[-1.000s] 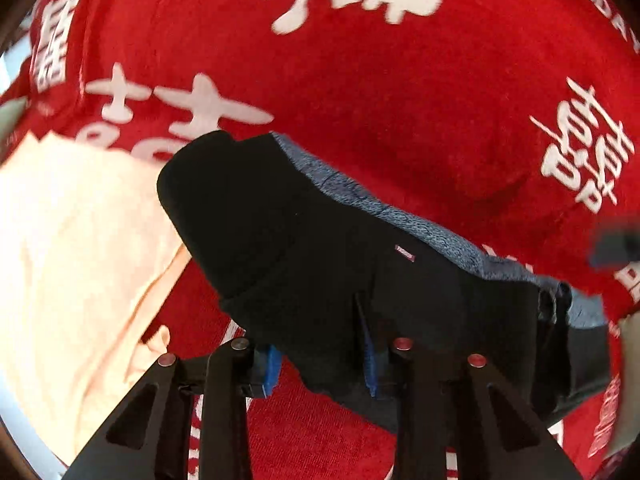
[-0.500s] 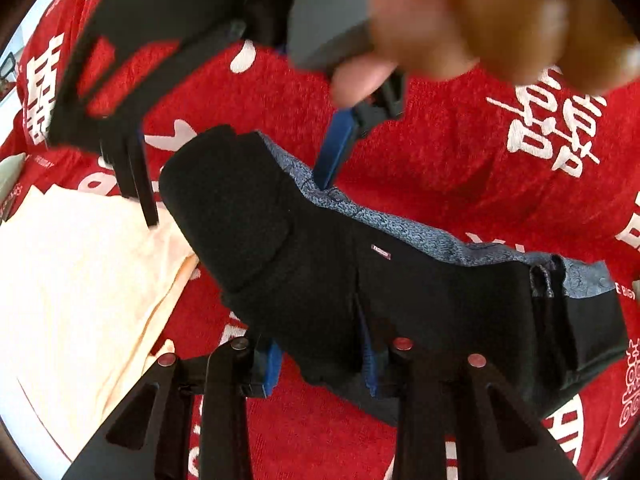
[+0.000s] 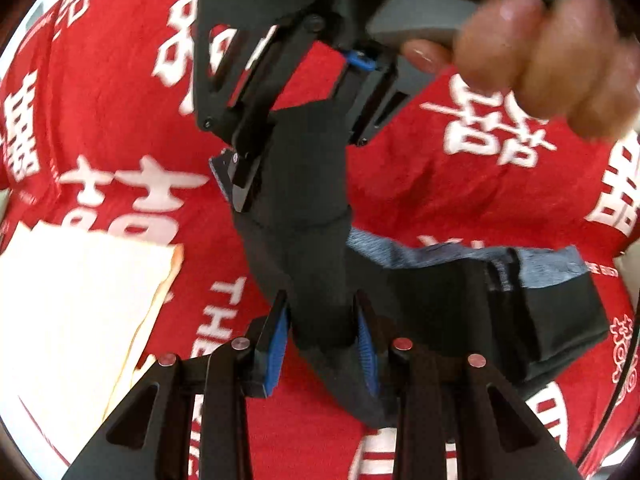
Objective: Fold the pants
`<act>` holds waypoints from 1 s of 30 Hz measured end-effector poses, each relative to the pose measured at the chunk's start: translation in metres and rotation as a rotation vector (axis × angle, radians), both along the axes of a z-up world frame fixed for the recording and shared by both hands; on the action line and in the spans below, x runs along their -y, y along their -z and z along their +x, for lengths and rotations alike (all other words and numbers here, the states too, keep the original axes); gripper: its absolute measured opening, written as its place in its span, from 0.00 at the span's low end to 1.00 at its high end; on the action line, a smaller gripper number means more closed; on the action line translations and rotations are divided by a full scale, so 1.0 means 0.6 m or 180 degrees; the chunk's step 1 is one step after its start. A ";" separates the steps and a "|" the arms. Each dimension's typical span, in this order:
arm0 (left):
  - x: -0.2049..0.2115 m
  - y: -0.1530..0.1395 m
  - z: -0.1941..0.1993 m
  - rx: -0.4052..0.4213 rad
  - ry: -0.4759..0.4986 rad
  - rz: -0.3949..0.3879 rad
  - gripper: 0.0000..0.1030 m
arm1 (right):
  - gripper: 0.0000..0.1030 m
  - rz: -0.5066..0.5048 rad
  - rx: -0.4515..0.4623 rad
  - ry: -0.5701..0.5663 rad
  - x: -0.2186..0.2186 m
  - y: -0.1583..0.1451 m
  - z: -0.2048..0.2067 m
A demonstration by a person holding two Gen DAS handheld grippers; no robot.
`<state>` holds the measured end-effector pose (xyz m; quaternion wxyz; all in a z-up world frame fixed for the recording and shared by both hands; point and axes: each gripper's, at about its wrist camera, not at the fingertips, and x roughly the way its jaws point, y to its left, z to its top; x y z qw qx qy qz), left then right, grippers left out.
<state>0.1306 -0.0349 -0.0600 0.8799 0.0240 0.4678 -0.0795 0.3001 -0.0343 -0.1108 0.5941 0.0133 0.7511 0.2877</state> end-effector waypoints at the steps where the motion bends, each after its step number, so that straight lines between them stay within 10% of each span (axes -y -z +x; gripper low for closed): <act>1: 0.008 -0.009 -0.002 0.0022 0.0041 -0.0005 0.32 | 0.16 0.0076 0.0022 0.0091 0.021 -0.011 0.000; 17: 0.236 -0.096 -0.069 0.0180 0.0961 -0.0149 0.32 | 0.16 0.1115 0.0269 0.1638 0.418 -0.113 -0.112; 30: 0.422 -0.063 -0.129 -0.0180 0.1539 -0.0101 0.32 | 0.16 0.1534 0.0293 0.2548 0.665 -0.059 -0.260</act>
